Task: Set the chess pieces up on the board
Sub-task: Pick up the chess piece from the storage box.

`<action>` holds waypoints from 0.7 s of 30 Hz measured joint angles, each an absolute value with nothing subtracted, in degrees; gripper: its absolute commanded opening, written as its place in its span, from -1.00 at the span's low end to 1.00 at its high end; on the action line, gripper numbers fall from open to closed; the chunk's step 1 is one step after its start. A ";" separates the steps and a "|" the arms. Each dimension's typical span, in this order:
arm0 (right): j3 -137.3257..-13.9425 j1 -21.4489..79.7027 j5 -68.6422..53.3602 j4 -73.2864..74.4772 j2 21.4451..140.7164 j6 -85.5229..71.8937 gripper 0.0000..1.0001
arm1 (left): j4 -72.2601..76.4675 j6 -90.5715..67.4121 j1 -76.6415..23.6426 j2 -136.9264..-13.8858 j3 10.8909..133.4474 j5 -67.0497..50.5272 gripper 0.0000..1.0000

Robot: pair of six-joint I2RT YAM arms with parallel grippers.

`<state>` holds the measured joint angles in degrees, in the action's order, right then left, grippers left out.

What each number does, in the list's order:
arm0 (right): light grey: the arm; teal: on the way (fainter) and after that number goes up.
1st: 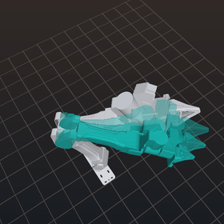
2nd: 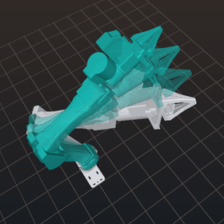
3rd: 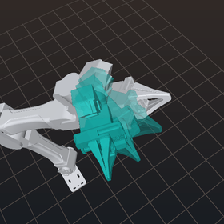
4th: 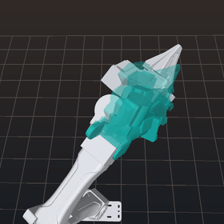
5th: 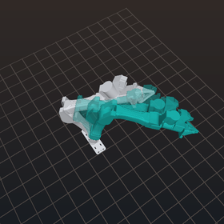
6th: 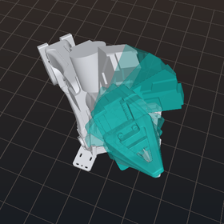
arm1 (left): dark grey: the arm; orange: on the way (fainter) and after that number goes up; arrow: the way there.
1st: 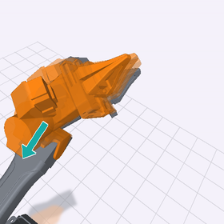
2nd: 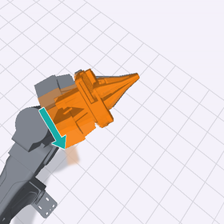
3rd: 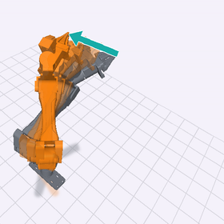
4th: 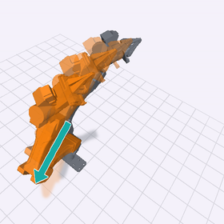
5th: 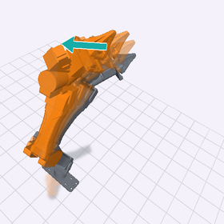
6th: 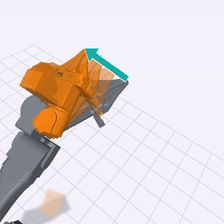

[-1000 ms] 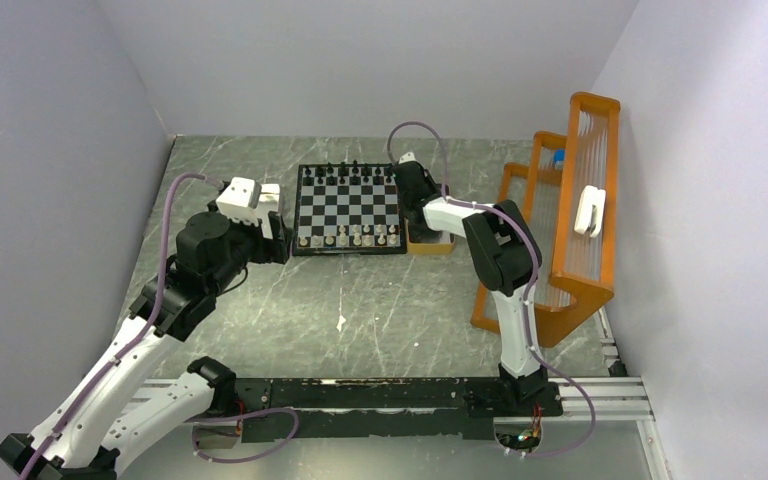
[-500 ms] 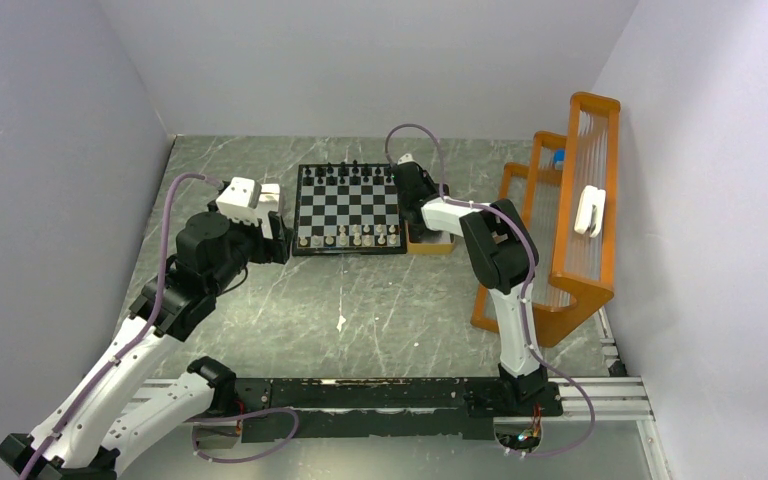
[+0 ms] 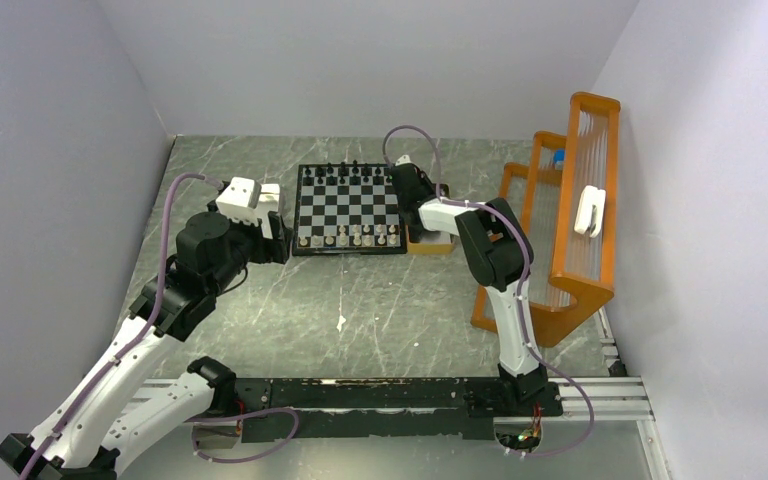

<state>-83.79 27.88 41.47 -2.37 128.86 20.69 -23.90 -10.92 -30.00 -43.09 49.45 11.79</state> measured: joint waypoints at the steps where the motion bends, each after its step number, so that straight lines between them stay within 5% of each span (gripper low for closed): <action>1: -83.79 27.88 41.69 -2.61 129.01 20.91 -0.49 | -23.90 -10.92 -29.98 -43.09 49.43 11.81 0.70; 21: -83.79 28.95 46.24 -6.26 131.09 26.72 -0.53 | -23.94 -10.92 -29.98 -42.85 49.43 12.47 0.69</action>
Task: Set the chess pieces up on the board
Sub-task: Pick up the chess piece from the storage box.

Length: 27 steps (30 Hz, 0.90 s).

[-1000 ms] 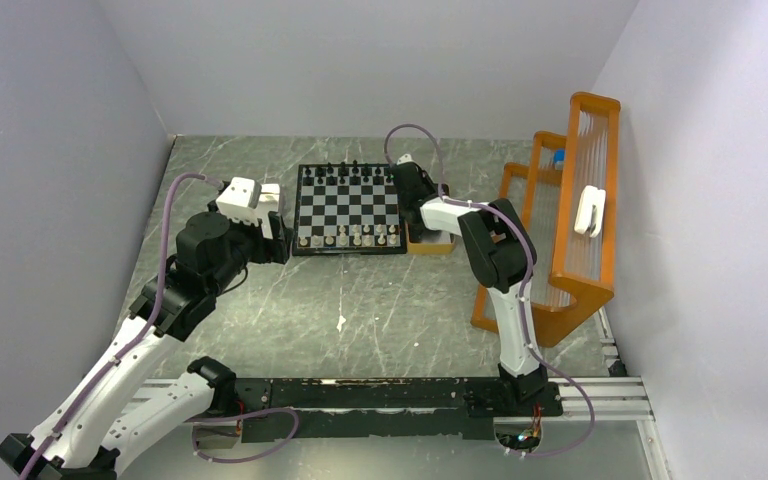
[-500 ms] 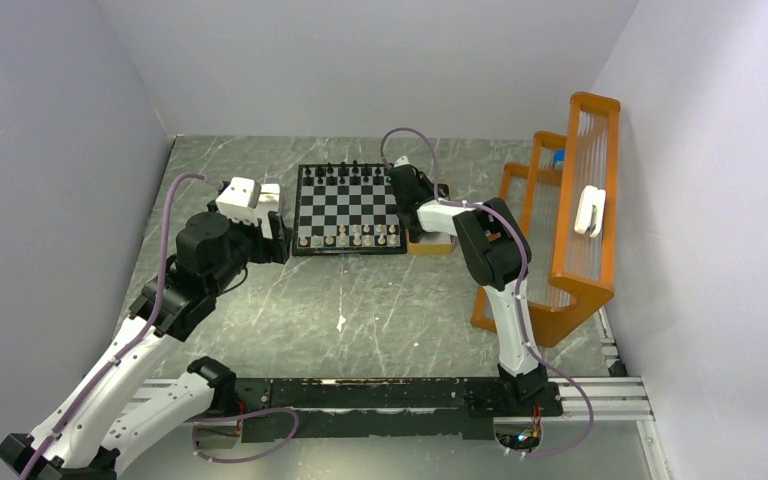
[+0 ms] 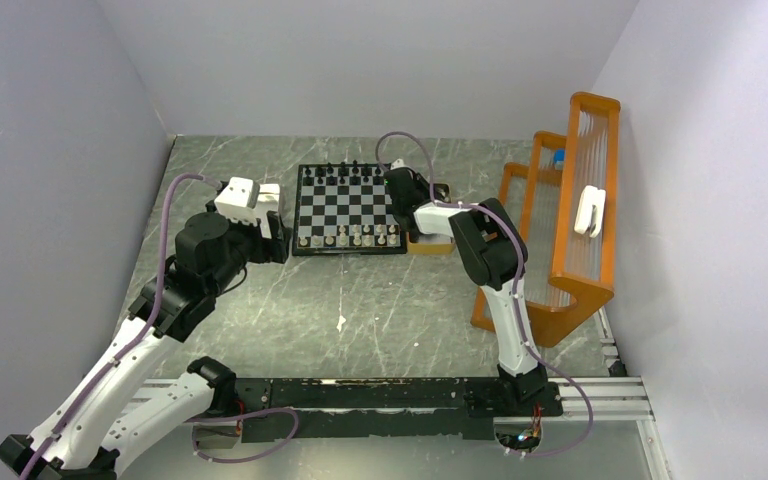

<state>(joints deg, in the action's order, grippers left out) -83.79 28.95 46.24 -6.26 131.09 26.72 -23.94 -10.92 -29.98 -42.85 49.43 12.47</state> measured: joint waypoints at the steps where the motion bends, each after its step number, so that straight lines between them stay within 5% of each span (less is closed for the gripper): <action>1: -83.79 29.02 46.46 -6.28 131.11 26.96 -0.53 | -23.92 -10.92 -29.98 -42.85 49.43 12.49 0.70; 27: -84.27 29.47 48.47 -7.49 132.16 28.73 -0.76 | -23.94 -10.92 -29.98 -42.85 49.45 12.51 0.69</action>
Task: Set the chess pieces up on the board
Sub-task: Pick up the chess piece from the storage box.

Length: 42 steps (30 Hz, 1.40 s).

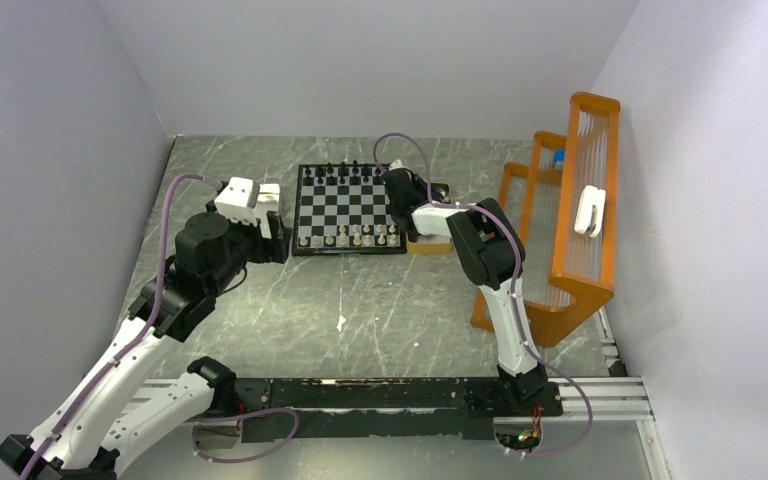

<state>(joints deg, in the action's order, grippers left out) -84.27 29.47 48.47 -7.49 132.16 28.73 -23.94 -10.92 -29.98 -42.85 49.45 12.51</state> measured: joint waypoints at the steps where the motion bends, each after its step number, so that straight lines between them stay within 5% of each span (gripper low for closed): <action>1: -84.27 29.47 48.47 -7.51 132.16 28.71 -0.77 | -23.94 -10.92 -29.98 -42.85 49.45 12.51 0.69; 24: -80.95 30.13 37.85 3.44 115.59 13.32 -0.84 | -23.99 -10.92 -29.98 -42.52 49.43 13.91 0.68; 42: -79.02 33.52 5.41 0.05 104.75 -8.27 -0.84 | -24.05 -10.92 -29.91 -40.82 49.43 15.51 0.68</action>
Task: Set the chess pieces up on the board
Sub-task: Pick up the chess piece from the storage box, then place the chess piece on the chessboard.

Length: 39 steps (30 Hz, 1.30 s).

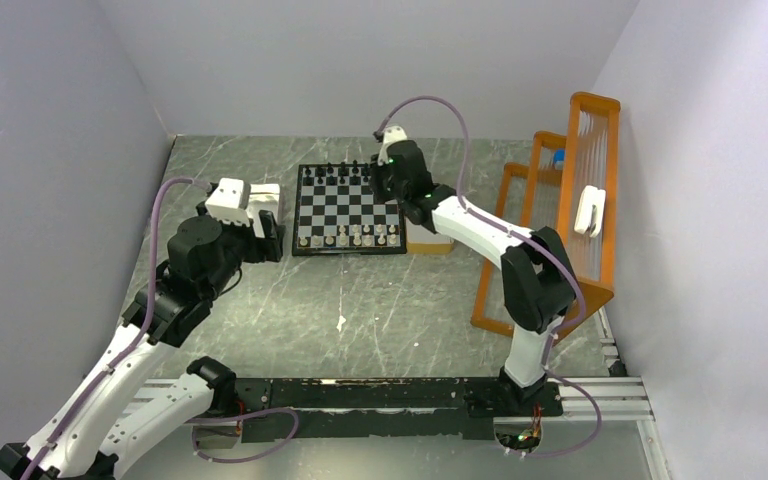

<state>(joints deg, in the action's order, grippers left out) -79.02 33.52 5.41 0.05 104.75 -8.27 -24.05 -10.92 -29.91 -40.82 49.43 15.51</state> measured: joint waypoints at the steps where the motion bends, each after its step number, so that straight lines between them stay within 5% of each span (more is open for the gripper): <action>1: -79.00 34.41 4.45 -0.60 105.01 -8.69 -0.84 | -24.08 -10.92 -29.91 -40.77 49.43 15.64 0.68; 39: -90.50 45.91 -4.47 -7.86 125.49 -5.15 -0.83 | -24.08 -10.92 -29.69 -37.45 49.43 16.49 0.68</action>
<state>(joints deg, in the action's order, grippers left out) -90.50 45.91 -4.47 -7.86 125.49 -5.15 -24.08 -10.92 -29.69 -37.45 49.43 16.49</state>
